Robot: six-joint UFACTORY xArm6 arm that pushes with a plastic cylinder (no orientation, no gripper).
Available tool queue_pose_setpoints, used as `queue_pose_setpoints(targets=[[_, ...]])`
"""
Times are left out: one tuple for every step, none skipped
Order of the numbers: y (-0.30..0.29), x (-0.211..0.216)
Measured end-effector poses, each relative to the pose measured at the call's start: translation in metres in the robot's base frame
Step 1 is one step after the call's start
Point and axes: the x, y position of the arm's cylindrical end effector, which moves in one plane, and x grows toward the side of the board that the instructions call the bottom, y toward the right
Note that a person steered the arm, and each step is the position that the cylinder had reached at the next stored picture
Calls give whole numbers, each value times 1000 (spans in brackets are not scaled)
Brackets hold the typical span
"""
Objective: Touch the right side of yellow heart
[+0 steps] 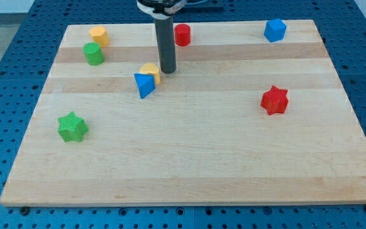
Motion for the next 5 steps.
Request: queue_pose_setpoints(targets=[[0, 0], [-6, 6], [-12, 7], [-12, 9], [-12, 18]])
